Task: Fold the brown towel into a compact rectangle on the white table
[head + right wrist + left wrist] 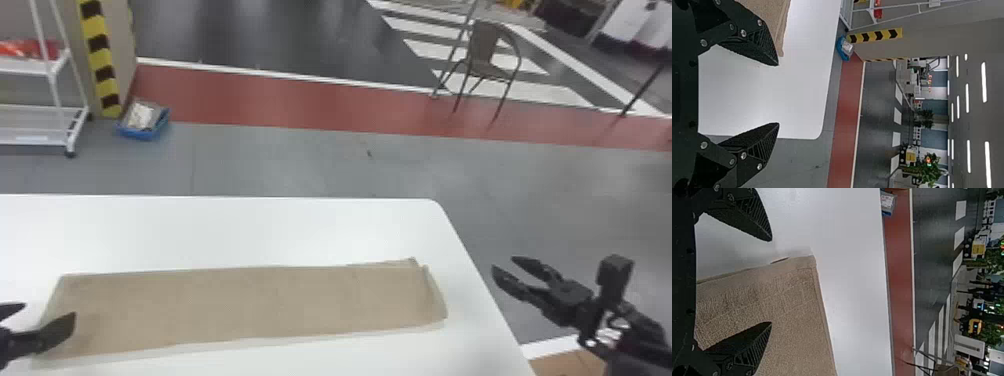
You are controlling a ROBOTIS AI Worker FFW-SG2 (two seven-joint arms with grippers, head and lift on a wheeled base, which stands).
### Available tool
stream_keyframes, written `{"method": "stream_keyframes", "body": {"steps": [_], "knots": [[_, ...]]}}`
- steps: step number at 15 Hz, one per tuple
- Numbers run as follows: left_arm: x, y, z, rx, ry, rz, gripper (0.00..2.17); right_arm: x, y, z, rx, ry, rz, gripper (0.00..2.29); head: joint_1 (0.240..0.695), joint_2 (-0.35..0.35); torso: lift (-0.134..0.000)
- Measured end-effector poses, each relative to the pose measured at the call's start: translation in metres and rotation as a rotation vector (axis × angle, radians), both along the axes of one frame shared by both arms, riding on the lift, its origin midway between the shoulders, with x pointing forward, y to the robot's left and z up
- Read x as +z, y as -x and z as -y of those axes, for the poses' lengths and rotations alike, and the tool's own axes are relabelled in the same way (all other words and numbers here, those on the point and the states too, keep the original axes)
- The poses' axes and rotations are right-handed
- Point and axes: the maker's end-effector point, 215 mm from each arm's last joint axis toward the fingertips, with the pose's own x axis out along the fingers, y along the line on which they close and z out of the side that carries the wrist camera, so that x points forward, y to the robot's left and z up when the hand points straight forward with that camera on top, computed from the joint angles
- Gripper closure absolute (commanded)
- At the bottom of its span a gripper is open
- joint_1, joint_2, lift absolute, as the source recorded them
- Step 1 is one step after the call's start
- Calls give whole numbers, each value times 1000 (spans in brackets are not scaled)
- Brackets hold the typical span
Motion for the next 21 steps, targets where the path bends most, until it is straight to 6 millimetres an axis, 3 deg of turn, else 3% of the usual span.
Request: {"method": "stream_keyframes", "body": {"steps": [17,21], "knots": [[-4,3,8,-18,-2,-9,218,-5,4,0,-4,-3,-8,400,695,-326,0],[-6,4,9,-23,-8,-13,353,-3,4,-2,-2,14,8,400,695,-326,0]]}}
